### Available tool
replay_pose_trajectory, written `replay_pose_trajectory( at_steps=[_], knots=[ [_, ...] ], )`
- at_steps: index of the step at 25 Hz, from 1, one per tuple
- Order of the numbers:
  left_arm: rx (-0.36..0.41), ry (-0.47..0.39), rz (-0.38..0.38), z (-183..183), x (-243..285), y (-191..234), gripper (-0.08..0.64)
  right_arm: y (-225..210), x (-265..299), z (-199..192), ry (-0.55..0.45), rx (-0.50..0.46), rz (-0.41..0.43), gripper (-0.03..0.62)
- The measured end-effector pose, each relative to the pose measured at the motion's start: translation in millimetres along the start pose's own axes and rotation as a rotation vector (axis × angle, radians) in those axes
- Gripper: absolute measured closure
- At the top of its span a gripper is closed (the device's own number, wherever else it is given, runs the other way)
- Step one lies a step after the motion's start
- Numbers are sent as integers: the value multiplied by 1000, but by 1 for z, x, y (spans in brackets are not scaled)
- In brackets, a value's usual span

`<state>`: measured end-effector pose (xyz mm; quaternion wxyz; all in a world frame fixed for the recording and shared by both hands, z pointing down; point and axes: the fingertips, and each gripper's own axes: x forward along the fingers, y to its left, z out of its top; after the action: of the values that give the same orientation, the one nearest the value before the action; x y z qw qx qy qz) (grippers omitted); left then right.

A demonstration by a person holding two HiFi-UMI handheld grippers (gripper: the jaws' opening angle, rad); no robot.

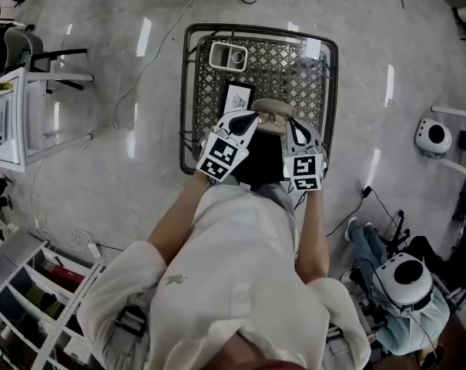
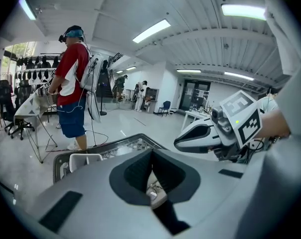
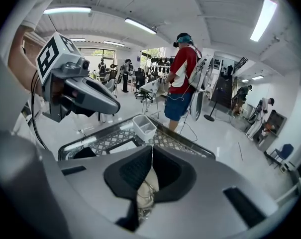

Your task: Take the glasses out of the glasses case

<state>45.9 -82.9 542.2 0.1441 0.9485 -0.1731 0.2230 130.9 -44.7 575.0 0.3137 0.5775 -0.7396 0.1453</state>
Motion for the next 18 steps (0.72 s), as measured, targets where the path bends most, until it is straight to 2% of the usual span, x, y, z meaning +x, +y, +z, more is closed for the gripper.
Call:
replay_pose_trajectory(
  at_steps=[18],
  knots=[
    [-132,144,125,-67,32,-2,546,15,53,-70,116,-157,211,566]
  ],
)
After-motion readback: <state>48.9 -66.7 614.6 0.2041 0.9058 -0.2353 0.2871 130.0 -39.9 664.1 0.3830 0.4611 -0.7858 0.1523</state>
